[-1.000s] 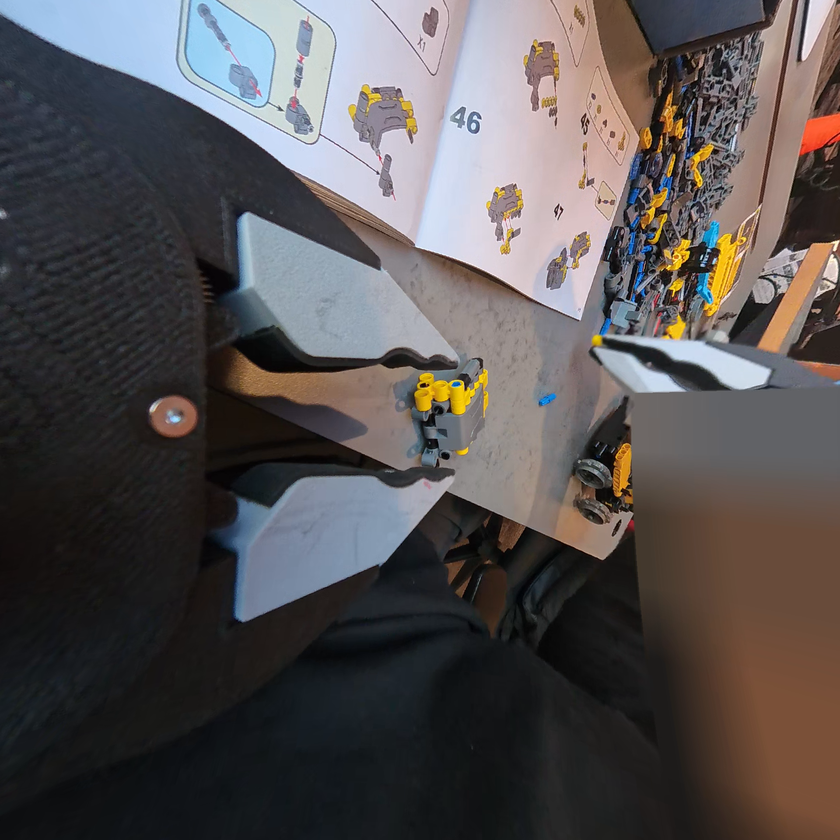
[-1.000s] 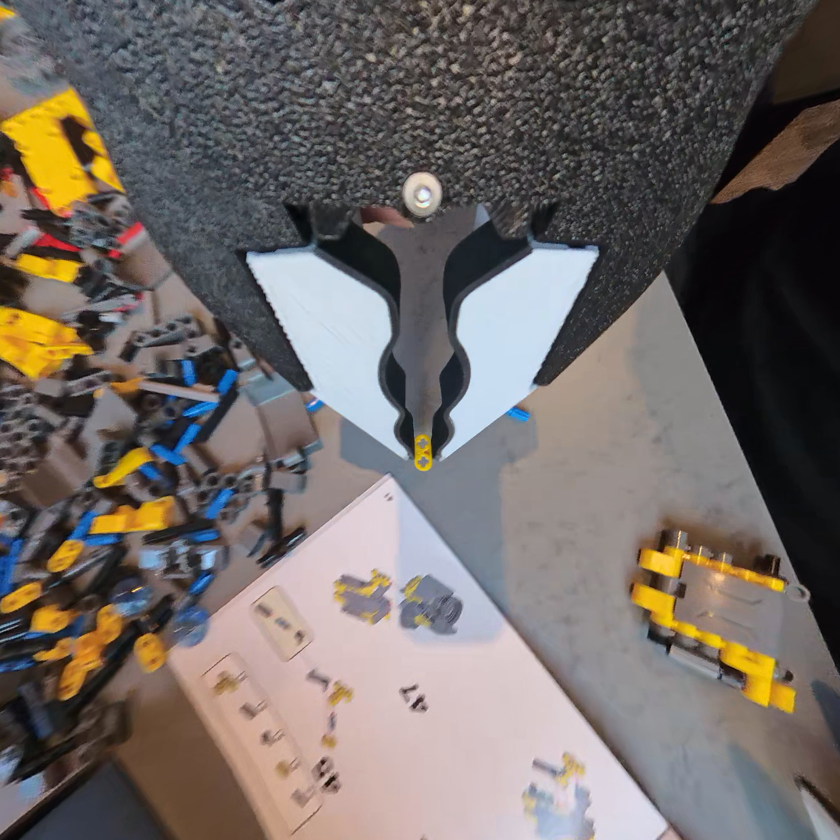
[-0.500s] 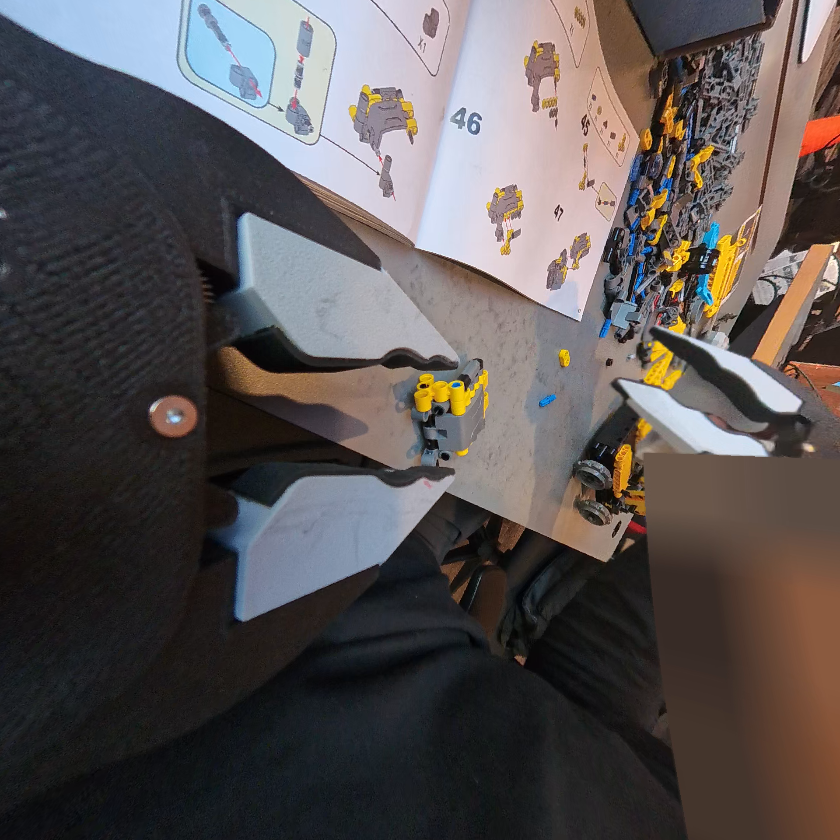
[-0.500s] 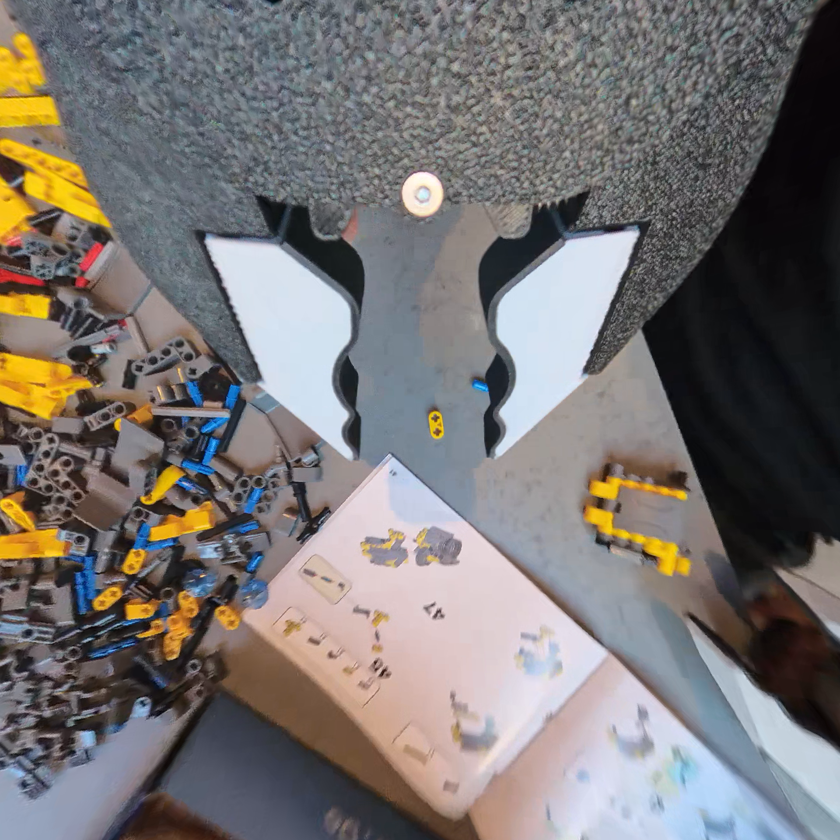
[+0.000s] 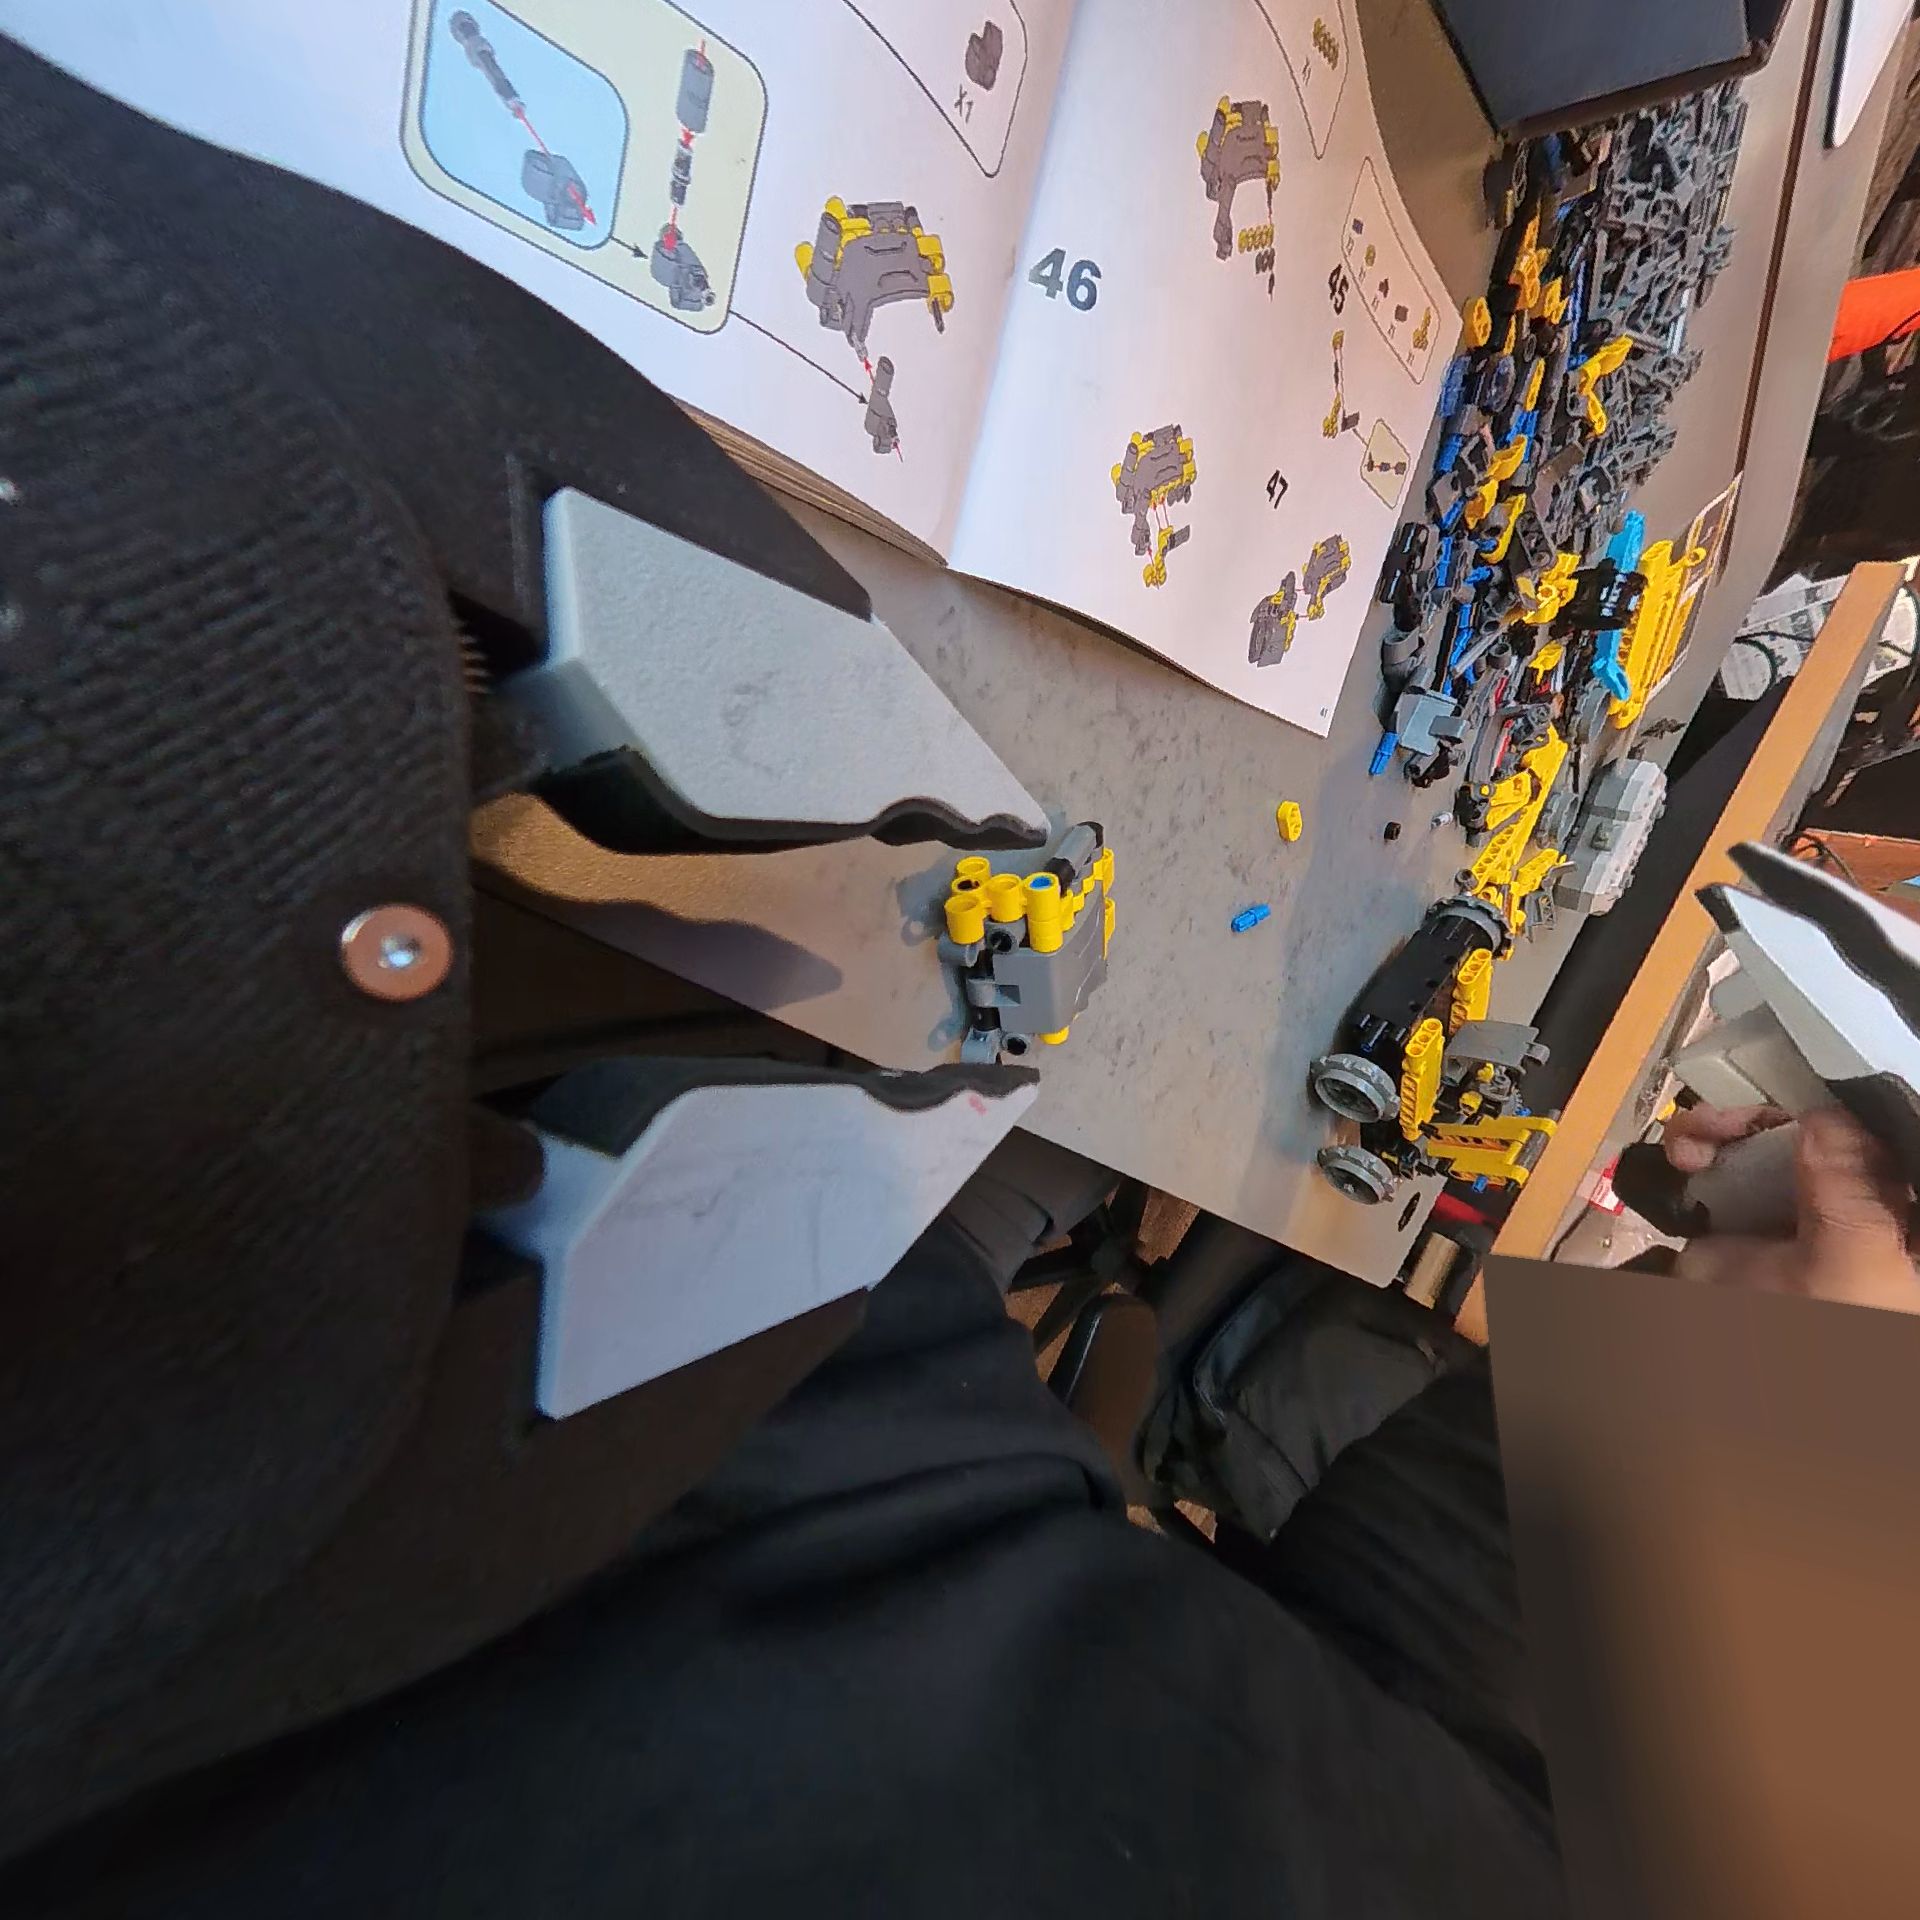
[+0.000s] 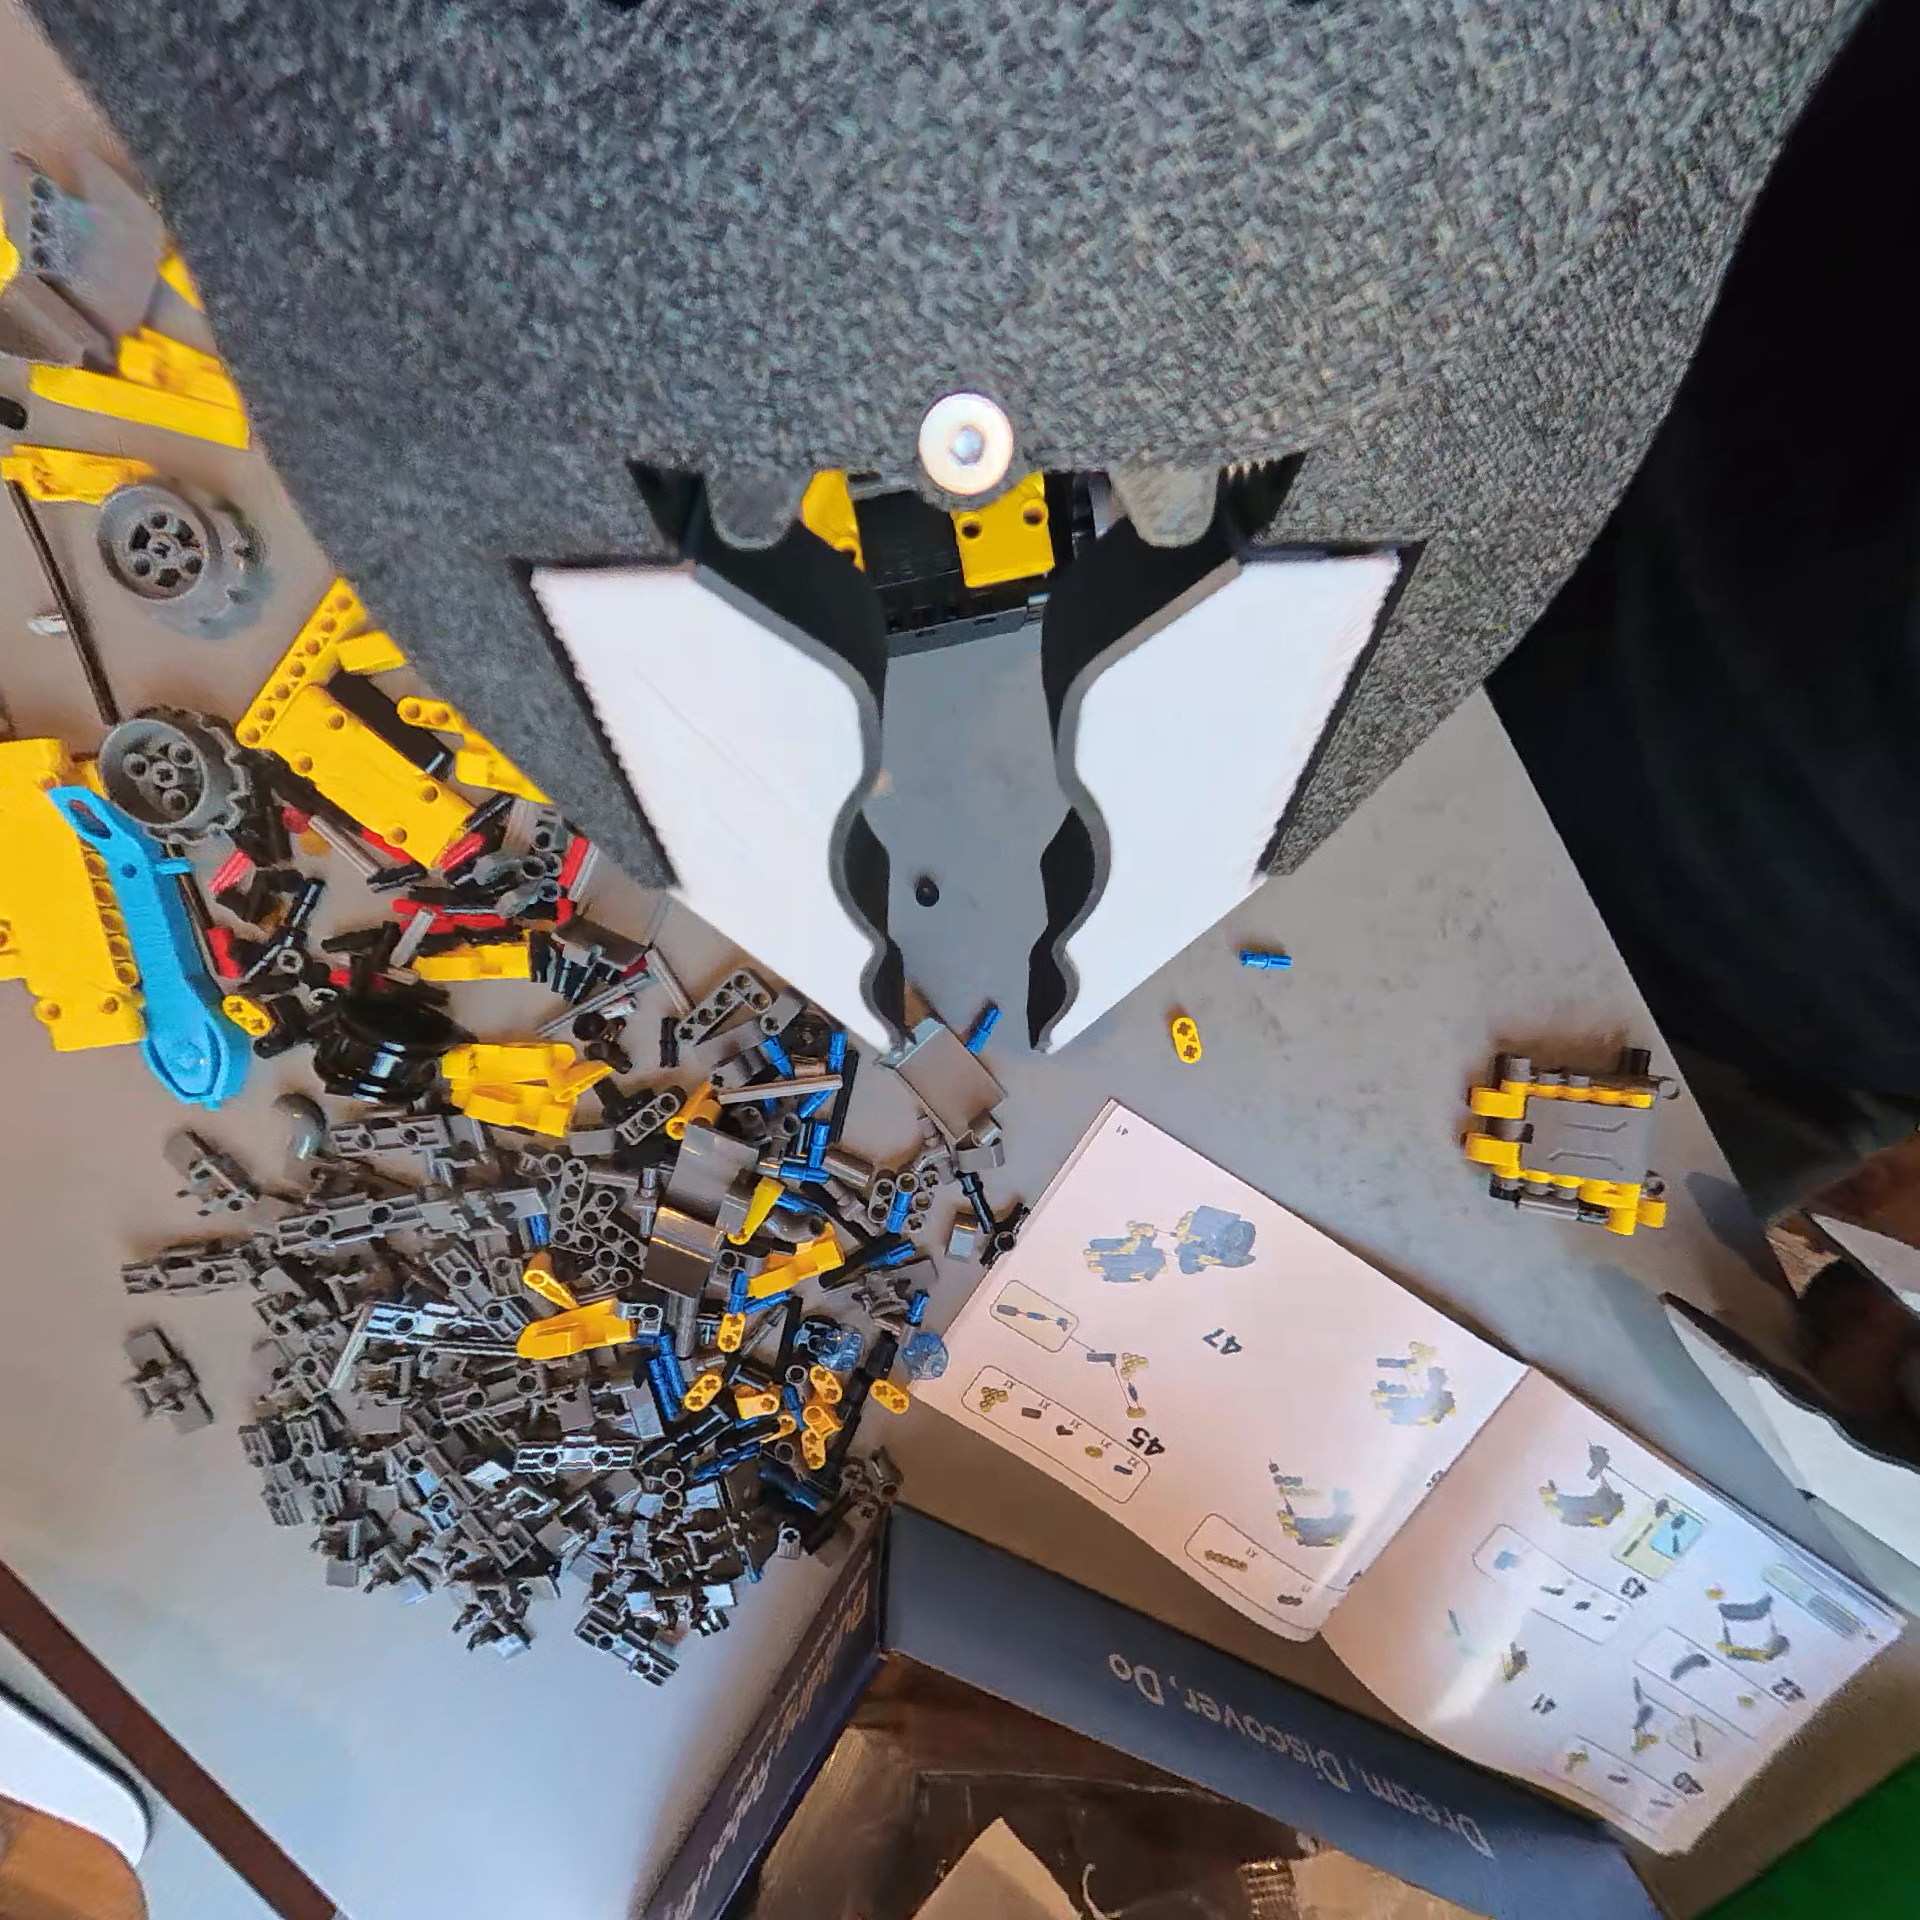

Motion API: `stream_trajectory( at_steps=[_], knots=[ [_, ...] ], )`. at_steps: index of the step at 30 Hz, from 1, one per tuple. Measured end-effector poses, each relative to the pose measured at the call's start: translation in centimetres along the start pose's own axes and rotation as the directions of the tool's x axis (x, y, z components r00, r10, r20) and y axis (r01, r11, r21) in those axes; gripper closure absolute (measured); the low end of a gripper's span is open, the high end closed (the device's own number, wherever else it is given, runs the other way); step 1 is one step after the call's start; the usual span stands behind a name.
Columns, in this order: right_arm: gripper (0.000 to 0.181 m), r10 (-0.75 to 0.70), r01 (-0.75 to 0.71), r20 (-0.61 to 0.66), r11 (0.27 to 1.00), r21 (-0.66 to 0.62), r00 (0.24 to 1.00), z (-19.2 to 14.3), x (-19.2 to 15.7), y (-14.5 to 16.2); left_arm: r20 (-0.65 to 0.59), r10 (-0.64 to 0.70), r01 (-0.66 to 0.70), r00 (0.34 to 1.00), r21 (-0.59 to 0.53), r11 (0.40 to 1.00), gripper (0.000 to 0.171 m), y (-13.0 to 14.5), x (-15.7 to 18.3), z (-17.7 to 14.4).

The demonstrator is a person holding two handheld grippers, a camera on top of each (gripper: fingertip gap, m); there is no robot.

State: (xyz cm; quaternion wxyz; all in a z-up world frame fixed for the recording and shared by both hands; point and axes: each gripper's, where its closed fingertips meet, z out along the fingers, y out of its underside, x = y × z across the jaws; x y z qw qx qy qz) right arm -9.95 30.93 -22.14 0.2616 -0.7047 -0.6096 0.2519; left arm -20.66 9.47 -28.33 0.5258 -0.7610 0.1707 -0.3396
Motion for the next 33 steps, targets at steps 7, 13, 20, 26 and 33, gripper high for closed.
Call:
stream_trajectory(
  at_steps=[7,13,20,26,33],
  knots=[
    [0.151,0.027,-0.026,-0.092,1.0,0.013,0.995,0.1,4.5,-0.1,0.001,0.002,-0.002,1.0,-0.001,1.0,0.134,0.0,-0.1,0.1],
    [0.143,-0.069,0.017,-0.215,0.972,-0.234,0.974,3.5,10.3,1.4,-0.004,-0.002,0.002,1.0,-0.004,1.0,0.134,0.0,0.0,0.0],
    [0.181,-0.049,0.013,-0.116,0.956,-0.292,0.992,6.6,11.4,2.3,-0.019,-0.001,0.001,1.0,-0.006,1.0,0.134,0.1,0.2,-0.1],
    [0.162,-0.046,0.017,-0.074,0.938,-0.346,0.996,7.8,11.5,4.2,-0.024,-0.002,0.002,1.0,-0.008,1.0,0.134,0.1,0.2,0.0],
    [0.181,-0.062,0.054,-0.008,0.917,-0.396,0.998,8.5,11.3,5.3,-0.022,-0.002,0.002,1.0,-0.009,1.0,0.136,0.1,0.1,0.0]
  ],
)
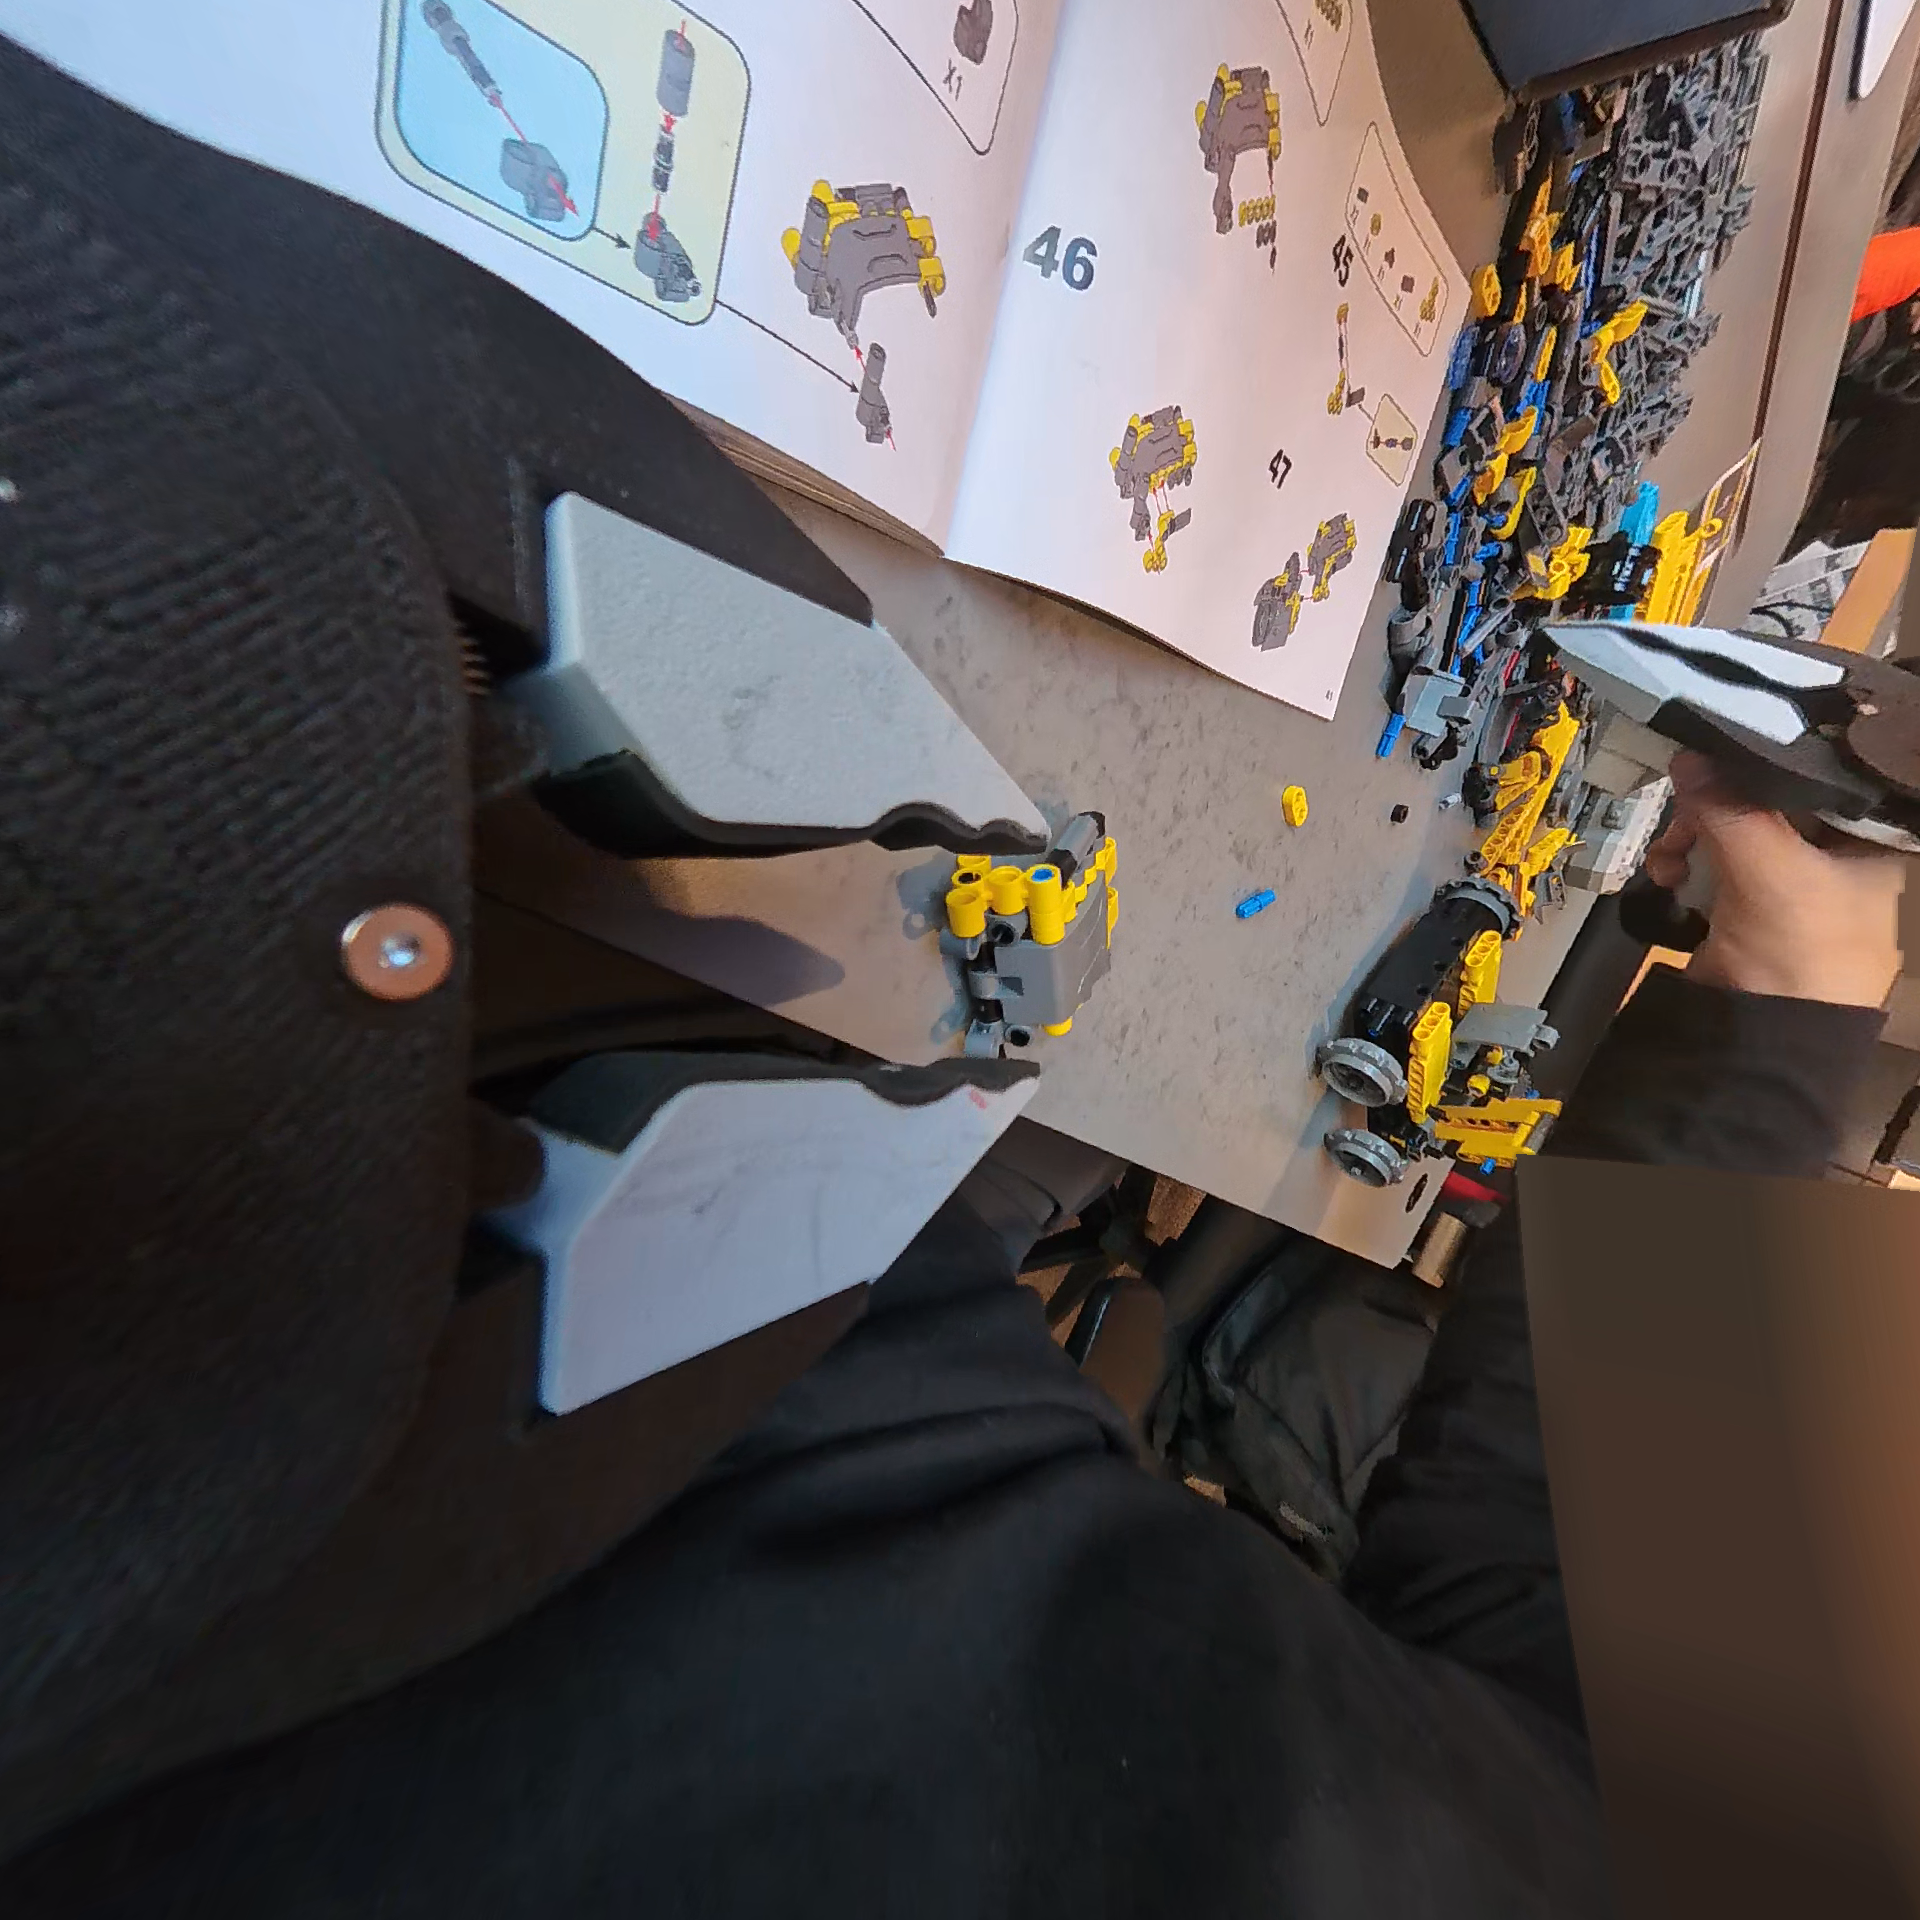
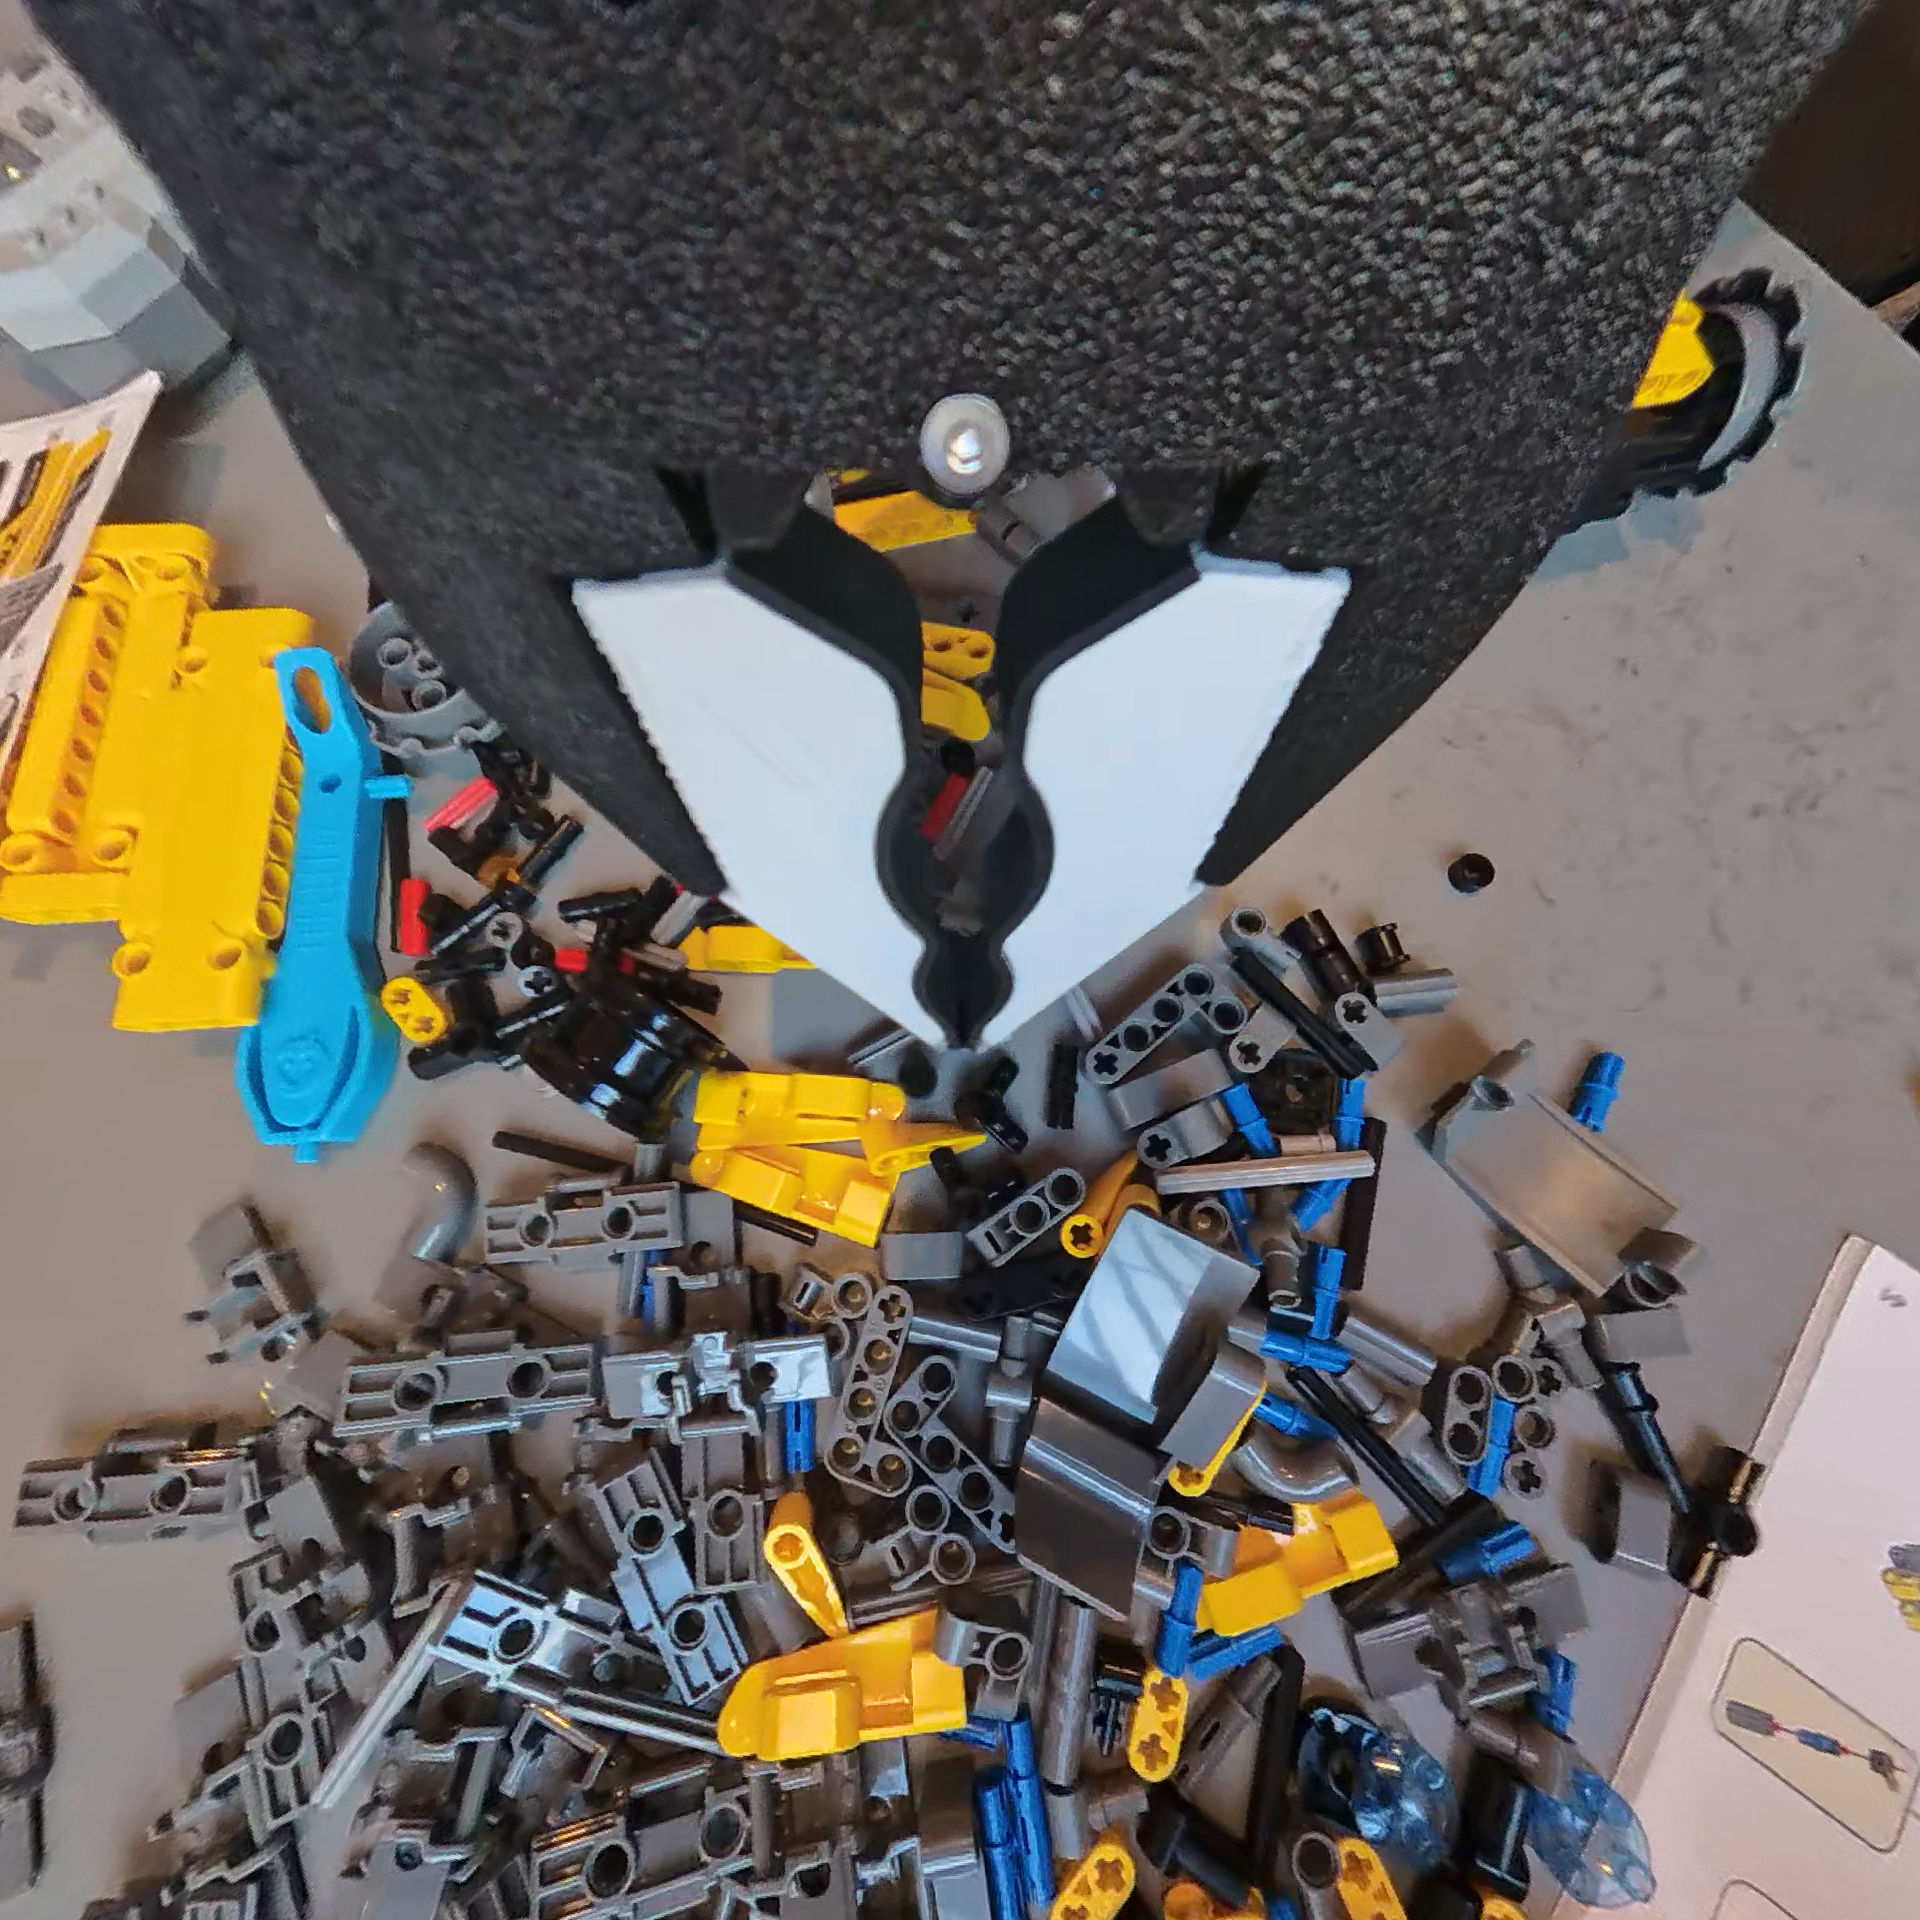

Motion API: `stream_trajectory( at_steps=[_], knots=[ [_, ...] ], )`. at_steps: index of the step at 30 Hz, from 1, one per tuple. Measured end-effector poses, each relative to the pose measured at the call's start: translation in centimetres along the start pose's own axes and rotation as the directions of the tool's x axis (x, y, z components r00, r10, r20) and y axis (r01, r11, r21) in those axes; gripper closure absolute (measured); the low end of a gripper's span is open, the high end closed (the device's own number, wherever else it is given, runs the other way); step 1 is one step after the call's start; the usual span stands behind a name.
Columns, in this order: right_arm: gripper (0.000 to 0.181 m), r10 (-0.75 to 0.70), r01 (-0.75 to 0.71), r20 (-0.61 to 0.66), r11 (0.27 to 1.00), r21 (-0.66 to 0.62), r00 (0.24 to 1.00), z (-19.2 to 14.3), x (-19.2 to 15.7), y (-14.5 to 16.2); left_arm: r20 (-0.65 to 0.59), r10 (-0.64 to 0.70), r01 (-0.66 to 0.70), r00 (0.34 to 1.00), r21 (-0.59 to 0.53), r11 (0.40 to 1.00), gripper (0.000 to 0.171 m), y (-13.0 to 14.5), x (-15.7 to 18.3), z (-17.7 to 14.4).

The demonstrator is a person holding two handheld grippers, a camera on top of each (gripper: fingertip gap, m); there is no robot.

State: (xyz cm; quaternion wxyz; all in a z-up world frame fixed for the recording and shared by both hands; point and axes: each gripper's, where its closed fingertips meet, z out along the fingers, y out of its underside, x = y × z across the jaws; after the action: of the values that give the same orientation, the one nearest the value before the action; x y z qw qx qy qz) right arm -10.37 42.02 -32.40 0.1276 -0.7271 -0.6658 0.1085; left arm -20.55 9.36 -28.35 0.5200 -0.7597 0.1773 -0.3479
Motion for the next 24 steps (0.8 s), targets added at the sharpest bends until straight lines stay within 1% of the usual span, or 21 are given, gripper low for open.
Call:
stream_trajectory(
  at_steps=[3,6,9,12,14,16,17,20,24],
  knots=[
    [0.181,0.008,-0.009,0.033,0.999,0.032,0.999,-0.5,-0.3,-0.2,0.001,0.001,-0.001,1.0,-0.001,1.0,0.136,0.0,0.0,0.0],
    [0.169,0.023,-0.024,0.021,0.997,0.067,1.0,-1.0,0.4,-0.8,0.003,0.002,-0.002,1.0,-0.001,1.0,0.137,0.0,-0.1,0.1],
    [0.169,-0.038,0.036,0.018,0.994,0.102,0.999,-0.9,0.3,-2.0,0.003,0.004,-0.004,1.0,-0.001,1.0,0.137,0.0,-0.1,0.1],
    [0.17,-0.12,0.121,-0.018,0.991,0.055,0.993,-0.2,0.3,-2.3,0.001,0.003,-0.003,1.0,-0.001,1.0,0.137,0.0,0.0,0.0],
    [0.17,-0.142,0.143,-0.032,0.989,0.027,0.989,0.2,0.5,-2.5,-0.001,0.003,-0.003,1.0,-0.002,1.0,0.137,0.0,0.0,0.0],
    [0.173,-0.14,0.14,-0.017,0.99,0.008,0.99,0.5,0.6,-2.4,-0.002,0.004,-0.004,1.0,-0.002,1.0,0.137,0.0,0.0,0.0],
    [0.18,-0.134,0.134,-0.008,0.991,-0.002,0.991,0.7,0.7,-2.3,-0.003,0.004,-0.004,1.0,-0.002,1.0,0.137,0.0,0.0,0.0],
    [0.181,-0.097,0.097,0.0,0.995,0.005,0.995,0.8,1.0,-2.2,-0.004,0.004,-0.004,1.0,-0.002,1.0,0.137,0.0,0.1,0.0],
    [0.181,-0.039,0.041,-0.034,0.998,0.048,0.999,-0.6,2.1,-1.9,-0.005,0.002,-0.002,1.0,-0.002,1.0,0.137,0.0,0.1,0.0]
  ],
)
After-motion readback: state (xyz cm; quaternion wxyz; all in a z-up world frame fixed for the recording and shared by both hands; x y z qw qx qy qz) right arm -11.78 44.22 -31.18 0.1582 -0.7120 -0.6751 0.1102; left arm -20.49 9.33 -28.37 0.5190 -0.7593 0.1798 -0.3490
